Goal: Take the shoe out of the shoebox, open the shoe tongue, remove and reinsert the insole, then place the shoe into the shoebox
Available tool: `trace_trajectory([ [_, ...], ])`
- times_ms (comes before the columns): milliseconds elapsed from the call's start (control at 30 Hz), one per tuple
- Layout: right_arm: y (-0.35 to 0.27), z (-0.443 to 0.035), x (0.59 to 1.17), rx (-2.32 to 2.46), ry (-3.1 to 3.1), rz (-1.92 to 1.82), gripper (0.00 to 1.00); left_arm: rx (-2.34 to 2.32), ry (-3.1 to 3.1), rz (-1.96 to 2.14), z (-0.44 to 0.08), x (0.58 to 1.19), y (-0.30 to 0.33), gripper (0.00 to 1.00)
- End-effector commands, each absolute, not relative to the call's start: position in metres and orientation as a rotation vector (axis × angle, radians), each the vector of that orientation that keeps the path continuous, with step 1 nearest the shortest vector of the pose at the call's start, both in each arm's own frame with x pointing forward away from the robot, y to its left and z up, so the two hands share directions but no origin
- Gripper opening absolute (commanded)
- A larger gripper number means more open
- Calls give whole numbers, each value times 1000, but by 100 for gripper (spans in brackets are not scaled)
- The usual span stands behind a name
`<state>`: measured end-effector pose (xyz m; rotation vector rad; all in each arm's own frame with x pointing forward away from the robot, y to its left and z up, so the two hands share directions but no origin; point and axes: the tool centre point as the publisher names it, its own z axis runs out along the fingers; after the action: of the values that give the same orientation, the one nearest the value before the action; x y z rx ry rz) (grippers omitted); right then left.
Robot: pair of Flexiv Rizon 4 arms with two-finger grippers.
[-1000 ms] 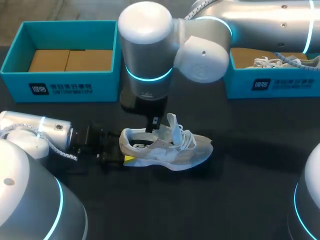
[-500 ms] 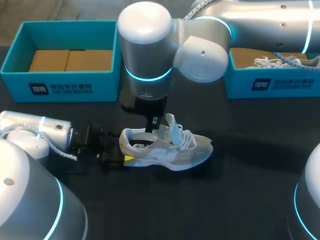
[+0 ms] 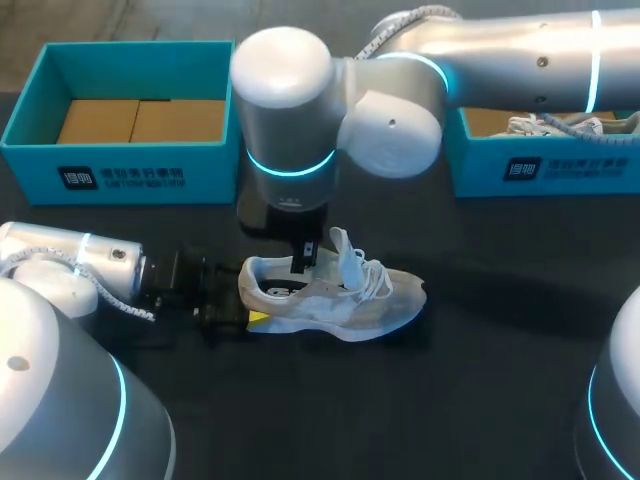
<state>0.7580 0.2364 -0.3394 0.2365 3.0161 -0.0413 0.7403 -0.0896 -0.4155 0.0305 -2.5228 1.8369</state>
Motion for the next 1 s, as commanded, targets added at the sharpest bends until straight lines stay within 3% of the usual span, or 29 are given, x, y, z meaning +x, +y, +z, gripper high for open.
trace_trajectory([
  [33,240,-358,762,223,3040,-30,0,31,-2524,1838,-418,738,-89,0],
  [533,222,-375,752,299,3061,-35,0,31,-2524,1838,-418,738,-89,0],
  [567,223,-376,754,283,3071,-29,1,31,-2524,1838,-418,738,-89,0],
  [633,224,-379,756,278,3073,-28,25,31,-2524,1838,-418,738,-89,0],
  [667,224,-379,757,272,3076,-27,31,31,-2524,1838,-418,738,-89,0],
  [1000,226,-389,759,252,3100,-13,32,31,-2524,1838,-418,738,-89,0],
])
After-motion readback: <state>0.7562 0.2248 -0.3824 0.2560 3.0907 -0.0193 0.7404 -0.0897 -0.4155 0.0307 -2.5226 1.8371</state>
